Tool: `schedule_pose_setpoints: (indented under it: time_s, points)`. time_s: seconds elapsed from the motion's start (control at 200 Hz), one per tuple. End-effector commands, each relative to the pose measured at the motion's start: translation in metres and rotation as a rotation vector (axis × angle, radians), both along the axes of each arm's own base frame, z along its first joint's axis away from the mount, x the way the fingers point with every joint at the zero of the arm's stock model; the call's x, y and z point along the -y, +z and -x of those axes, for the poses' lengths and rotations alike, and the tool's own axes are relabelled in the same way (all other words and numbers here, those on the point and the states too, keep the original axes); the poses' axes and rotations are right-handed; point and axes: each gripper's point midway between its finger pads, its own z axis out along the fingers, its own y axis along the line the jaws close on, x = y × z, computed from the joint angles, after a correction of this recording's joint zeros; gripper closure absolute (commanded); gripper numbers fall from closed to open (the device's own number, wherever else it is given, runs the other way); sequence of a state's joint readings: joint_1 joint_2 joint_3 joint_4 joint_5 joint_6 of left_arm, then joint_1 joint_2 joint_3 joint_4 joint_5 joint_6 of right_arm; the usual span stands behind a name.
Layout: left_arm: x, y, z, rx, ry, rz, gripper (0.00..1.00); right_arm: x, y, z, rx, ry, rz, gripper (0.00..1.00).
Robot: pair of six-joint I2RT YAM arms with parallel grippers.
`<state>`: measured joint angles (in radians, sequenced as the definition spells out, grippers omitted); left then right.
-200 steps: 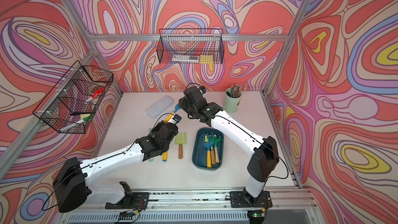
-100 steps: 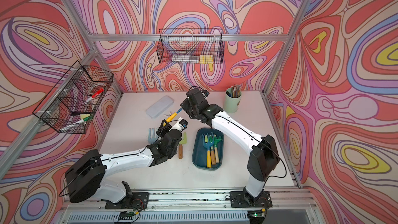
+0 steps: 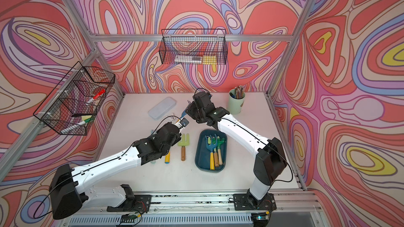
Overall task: Take the hand rake out of the storage box
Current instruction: Pick up the rake from the storage box.
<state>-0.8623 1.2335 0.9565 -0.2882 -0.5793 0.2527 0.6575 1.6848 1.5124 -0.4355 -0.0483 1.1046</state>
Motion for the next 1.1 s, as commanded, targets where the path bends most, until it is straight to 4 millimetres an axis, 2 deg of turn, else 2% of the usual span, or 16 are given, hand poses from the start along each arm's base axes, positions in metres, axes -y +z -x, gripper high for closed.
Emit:
schedule_pose_setpoints:
  time_s: [0.0, 0.2, 0.381, 0.606, 0.721, 0.876, 0.997, 1.097]
  points:
    - [0.0, -0.015, 0.039, -0.29, -0.098, 0.206, 0.44, 0.005, 0.013, 0.002, 0.066, 0.096, 0.039, 1.0]
    - [-0.013, -0.001, 0.046, -0.513, -0.101, 0.517, 0.39, 0.004, 0.018, 0.011, 0.116, 0.27, 0.039, 1.0]
    - [0.012, -0.01, 0.052, -0.716, -0.13, 0.631, 0.38, 0.0, 0.029, 0.02, 0.168, 0.372, 0.013, 1.0]
    - [0.012, -0.013, 0.036, -0.689, -0.069, 0.657, 0.37, -0.008, 0.034, 0.026, 0.168, 0.418, -0.022, 1.0]
    - [0.014, -0.01, 0.035, -0.694, -0.081, 0.674, 0.38, -0.012, 0.036, 0.03, 0.171, 0.44, -0.06, 1.0]
    - [0.014, -0.013, 0.035, -0.704, -0.077, 0.676, 0.44, -0.014, 0.04, 0.035, 0.178, 0.449, -0.107, 1.0]
    - [0.016, -0.007, 0.036, -0.694, -0.093, 0.711, 0.5, -0.015, 0.038, 0.036, 0.165, 0.452, -0.118, 1.0]
    - [0.015, -0.005, 0.036, -0.69, -0.091, 0.711, 0.5, -0.016, 0.04, 0.036, 0.169, 0.446, -0.142, 1.0]
